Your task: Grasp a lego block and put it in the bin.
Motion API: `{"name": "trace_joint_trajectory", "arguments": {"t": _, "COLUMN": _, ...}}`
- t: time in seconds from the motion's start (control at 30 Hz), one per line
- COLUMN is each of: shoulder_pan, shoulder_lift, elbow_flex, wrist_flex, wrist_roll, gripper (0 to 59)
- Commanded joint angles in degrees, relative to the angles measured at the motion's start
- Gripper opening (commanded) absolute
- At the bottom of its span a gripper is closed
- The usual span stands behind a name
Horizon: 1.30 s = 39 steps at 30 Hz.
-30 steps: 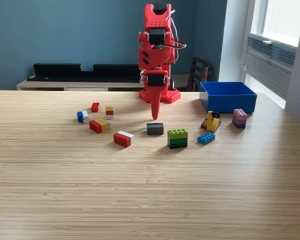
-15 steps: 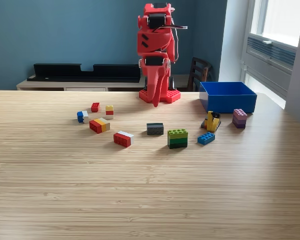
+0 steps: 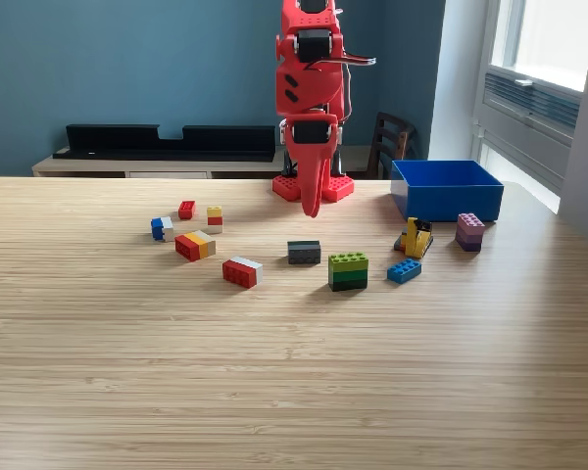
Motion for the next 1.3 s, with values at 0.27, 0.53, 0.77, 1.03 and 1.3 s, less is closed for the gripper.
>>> {"name": "trace_joint_trajectory", "arguments": {"t": 0.27, "shoulder_pan": 1.49, "shoulder_lift": -14.68, "elbow_flex": -10.63, "wrist_flex": 1.85, "wrist_roll": 0.7, "gripper": 35.6}}
{"name": "trace_joint_trajectory", "arguments": {"t": 0.53, "shoulder_pan": 1.49, "shoulder_lift": -19.51, "elbow_flex": -13.89, "wrist_flex": 1.58, "wrist_roll": 1.49, "gripper": 35.3}}
{"name": "trace_joint_trajectory", "arguments": {"t": 0.77, "shoulder_pan": 1.58, "shoulder_lift": -24.79, "elbow_flex": -16.44, "wrist_flex": 1.14, "wrist_roll": 3.16, "gripper": 33.1}}
{"name": "trace_joint_trajectory", "arguments": {"t": 1.03, "shoulder_pan": 1.67, "shoulder_lift": -30.15, "elbow_flex": -18.28, "wrist_flex": 1.05, "wrist_roll": 5.8, "gripper": 9.8}}
{"name": "trace_joint_trajectory", "arguments": {"t": 1.3, "shoulder_pan": 1.85, "shoulder_lift": -30.41, "elbow_flex": -16.08, "wrist_flex": -1.85, "wrist_roll": 7.47, "gripper": 0.1}}
